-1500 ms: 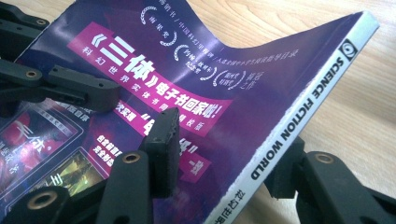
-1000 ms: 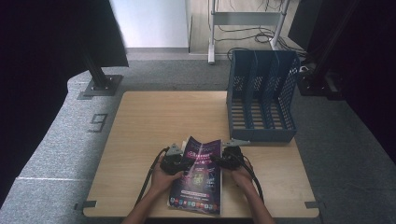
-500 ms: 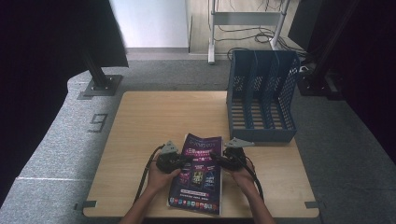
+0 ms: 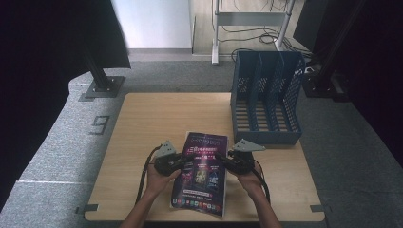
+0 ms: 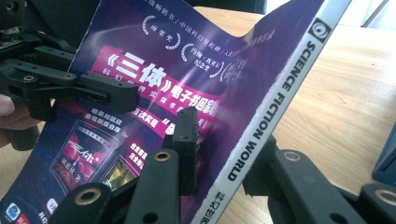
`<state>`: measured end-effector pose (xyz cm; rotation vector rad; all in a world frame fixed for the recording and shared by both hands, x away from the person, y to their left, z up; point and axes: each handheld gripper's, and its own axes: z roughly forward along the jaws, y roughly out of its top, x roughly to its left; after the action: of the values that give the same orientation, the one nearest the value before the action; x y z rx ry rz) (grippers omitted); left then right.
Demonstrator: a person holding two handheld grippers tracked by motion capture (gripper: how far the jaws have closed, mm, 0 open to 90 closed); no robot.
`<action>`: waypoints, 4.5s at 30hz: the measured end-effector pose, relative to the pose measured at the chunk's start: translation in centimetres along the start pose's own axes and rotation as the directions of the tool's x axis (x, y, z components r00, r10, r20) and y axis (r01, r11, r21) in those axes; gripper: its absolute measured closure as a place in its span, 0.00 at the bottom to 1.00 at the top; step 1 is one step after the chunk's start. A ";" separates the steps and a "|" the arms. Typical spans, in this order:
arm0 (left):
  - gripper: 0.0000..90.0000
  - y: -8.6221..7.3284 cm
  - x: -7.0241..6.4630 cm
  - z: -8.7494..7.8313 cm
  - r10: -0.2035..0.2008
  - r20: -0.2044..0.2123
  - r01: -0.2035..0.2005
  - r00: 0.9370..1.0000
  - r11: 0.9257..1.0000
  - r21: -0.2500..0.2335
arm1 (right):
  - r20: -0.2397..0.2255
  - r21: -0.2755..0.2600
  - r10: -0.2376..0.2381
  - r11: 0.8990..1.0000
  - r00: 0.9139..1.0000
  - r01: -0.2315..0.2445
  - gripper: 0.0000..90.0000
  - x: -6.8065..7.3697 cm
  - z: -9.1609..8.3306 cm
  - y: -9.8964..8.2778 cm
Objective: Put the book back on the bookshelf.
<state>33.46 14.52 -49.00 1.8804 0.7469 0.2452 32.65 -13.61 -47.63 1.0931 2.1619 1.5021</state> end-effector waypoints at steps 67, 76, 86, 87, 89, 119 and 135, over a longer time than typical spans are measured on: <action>0.96 4.8 -0.7 -2.4 0.100 -0.064 -0.110 0.993 0.979 -0.169 | 0.090 -0.153 -0.200 0.965 0.976 0.212 0.83 1.0 -1.8 4.3; 0.95 3.6 -1.2 -4.0 0.100 -0.010 -0.100 0.995 0.982 -0.161 | 0.032 -0.212 -0.212 0.954 0.977 0.213 0.84 1.9 -3.2 2.8; 0.92 2.9 -0.9 -5.0 0.109 -0.014 -0.109 0.994 0.981 -0.158 | -0.012 -0.212 -0.222 0.953 0.975 0.215 0.85 3.1 -3.4 2.9; 0.91 2.9 -0.8 -5.0 0.107 -0.015 -0.109 0.994 0.981 -0.159 | -0.012 -0.212 -0.224 0.953 0.974 0.217 0.86 3.2 -3.4 3.0; 0.87 2.8 -0.6 -5.1 0.101 -0.027 -0.104 0.995 0.981 -0.163 | -0.016 -0.214 -0.229 0.952 0.973 0.220 0.86 3.3 -3.4 2.9; 0.28 2.9 2.1 -2.4 0.037 -0.049 -0.043 0.998 0.993 -0.113 | -0.088 -0.206 -0.300 0.938 0.950 0.277 0.89 4.6 -3.7 2.9; 0.37 2.8 2.3 -2.8 0.022 -0.036 -0.026 0.999 0.991 -0.133 | -0.091 -0.205 -0.301 0.938 0.949 0.278 0.87 4.3 -3.9 2.9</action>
<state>34.93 17.35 -45.70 1.7624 0.7139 0.3356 28.62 -12.66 -42.71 0.6029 2.0919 1.6286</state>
